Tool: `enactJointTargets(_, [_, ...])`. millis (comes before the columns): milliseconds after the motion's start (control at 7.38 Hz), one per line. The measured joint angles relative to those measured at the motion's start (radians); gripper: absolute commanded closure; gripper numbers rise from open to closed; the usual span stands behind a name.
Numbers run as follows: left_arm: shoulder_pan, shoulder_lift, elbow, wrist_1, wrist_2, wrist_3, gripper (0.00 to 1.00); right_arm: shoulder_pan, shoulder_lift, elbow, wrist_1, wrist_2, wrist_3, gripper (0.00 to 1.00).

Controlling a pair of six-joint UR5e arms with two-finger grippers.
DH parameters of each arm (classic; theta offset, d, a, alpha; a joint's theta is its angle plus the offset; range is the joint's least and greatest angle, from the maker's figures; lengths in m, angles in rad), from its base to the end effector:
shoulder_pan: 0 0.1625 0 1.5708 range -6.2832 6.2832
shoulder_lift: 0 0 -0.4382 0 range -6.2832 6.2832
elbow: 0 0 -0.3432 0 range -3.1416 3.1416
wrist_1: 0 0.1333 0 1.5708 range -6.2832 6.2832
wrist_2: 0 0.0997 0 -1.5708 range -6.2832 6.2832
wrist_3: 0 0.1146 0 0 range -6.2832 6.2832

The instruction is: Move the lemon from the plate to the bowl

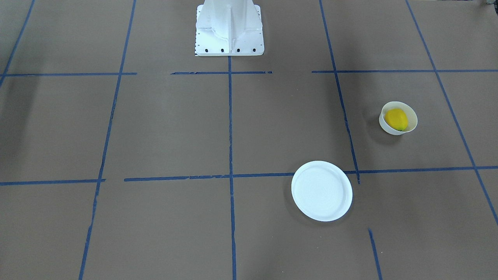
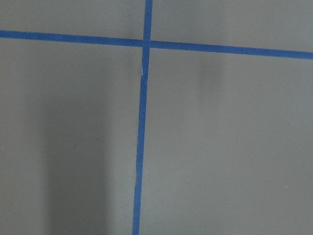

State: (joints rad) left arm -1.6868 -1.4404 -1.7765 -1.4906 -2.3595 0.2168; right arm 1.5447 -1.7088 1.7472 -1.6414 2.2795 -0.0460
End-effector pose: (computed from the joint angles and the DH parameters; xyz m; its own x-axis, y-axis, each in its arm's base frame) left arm -0.0962 -0.3759 0.6524 0.7081 0.1306 -0.6939 -0.0375 0.9883 0.1478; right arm 0.0488 -0.3809 0.6735 0.7575 -0.0448 0.6513 0.0610 0.9981 -0.0023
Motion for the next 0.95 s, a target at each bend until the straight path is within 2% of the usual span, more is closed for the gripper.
enactJointTargets(948, [-0.002, 0.033, -0.001, -0.014, -0.049, -0.014, 0.00, 0.000, 0.000, 0.000, 0.000, 0.000, 0.000, 0.00])
